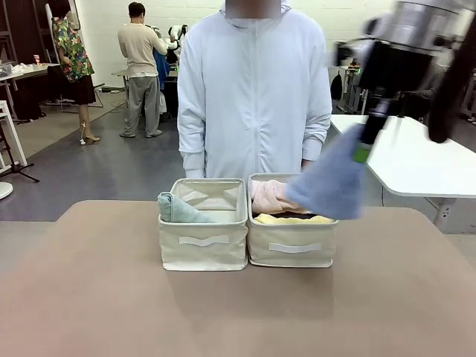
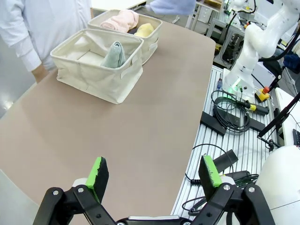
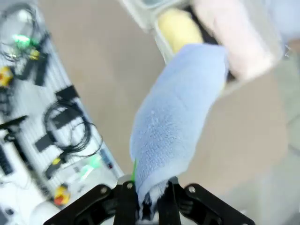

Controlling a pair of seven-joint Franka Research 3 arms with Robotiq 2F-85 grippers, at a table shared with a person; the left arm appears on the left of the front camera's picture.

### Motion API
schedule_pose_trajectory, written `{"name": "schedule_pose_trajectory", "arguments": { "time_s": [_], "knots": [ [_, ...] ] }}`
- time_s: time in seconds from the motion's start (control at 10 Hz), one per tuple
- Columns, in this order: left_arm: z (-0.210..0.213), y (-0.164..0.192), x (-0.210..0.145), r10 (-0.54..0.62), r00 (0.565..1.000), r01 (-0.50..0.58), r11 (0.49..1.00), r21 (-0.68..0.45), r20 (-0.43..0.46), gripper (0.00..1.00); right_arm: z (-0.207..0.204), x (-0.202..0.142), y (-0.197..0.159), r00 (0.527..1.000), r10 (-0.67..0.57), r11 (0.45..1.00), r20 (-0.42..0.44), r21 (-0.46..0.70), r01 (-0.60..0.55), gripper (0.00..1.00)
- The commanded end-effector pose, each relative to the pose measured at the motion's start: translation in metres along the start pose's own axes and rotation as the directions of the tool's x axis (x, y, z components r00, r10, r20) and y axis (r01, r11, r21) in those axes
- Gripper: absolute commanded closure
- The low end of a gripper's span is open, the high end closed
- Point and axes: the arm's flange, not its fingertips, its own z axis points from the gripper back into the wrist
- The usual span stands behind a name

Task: Sort the towels based on their folding style.
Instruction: Pick up another triangle-folded towel from the table and place it in the left Fabric basket.

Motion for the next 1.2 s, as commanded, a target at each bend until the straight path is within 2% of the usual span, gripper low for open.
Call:
{"name": "schedule_pose_trajectory", "arguments": {
  "time_s": [0.0, 0.2, 0.4, 0.6, 0.7, 1.1],
  "knots": [
    [0.001, 0.001, -0.001, -0.025, 0.999, 0.024, 1.0, 0.005, 0.023, 0.0, -0.005, 0.053, -0.017, 0.976, 0.212, 0.976, 0.053, 0.045, -0.215, 0.88],
    [0.001, 0.001, -0.001, -0.025, 0.999, 0.024, 1.0, 0.005, 0.023, 0.0, -0.016, 0.107, -0.019, 0.948, 0.299, 0.949, 0.112, 0.069, -0.307, 0.88],
    [0.001, 0.001, -0.001, -0.025, 0.999, 0.024, 1.0, 0.005, 0.023, 0.0, -0.031, 0.14, -0.026, 0.93, 0.346, 0.933, 0.124, 0.056, -0.354, 0.88],
    [0.001, 0.001, -0.001, -0.025, 0.999, 0.024, 1.0, 0.005, 0.023, 0.0, -0.037, 0.146, -0.035, 0.945, 0.303, 0.947, 0.126, 0.072, -0.313, 0.88],
    [0.001, 0.001, -0.001, -0.025, 0.999, 0.024, 1.0, 0.005, 0.023, 0.0, -0.043, 0.143, -0.025, 0.938, 0.329, 0.94, 0.108, 0.057, -0.336, 0.88],
    [0.001, 0.001, -0.001, -0.025, 0.999, 0.024, 1.0, 0.005, 0.023, 0.0, -0.043, 0.143, -0.025, 0.938, 0.329, 0.94, 0.108, 0.057, -0.336, 0.88]
  ]
}}
